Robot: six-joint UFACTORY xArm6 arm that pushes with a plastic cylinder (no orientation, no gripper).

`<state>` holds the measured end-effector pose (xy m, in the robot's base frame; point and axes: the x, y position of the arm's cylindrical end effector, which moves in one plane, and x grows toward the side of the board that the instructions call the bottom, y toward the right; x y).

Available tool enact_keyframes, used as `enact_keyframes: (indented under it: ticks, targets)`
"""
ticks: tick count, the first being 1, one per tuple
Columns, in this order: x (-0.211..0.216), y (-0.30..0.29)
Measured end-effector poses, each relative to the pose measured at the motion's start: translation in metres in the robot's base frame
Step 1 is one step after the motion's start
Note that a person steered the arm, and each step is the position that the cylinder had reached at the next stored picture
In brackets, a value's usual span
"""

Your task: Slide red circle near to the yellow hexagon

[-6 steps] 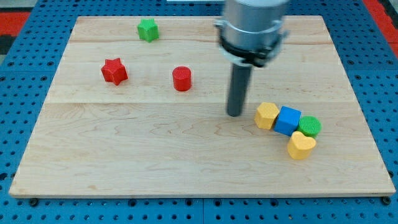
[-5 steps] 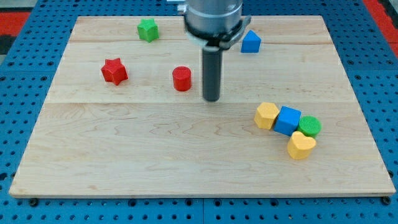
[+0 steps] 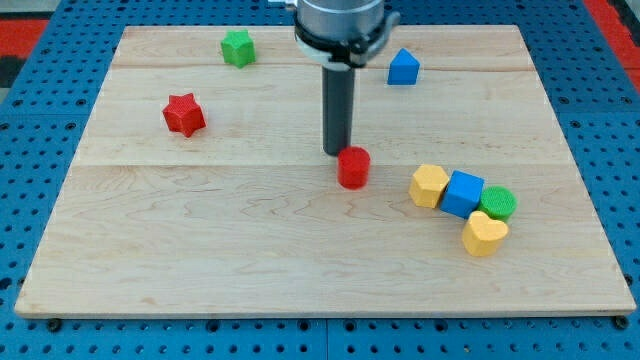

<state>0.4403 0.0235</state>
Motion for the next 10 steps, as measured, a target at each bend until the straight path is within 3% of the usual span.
enact_keyframes:
  ticks: [2,3,4,5,6,7,8,10]
  targets:
    - [0.05,0.02]
    - [0.064,-0.034]
    - [0.094,-0.032]
    - [0.09,0.035]
    - [0.092,0.058]
    - [0.076,-0.044]
    - [0.004,-0.029]
    - [-0.089,0.164]
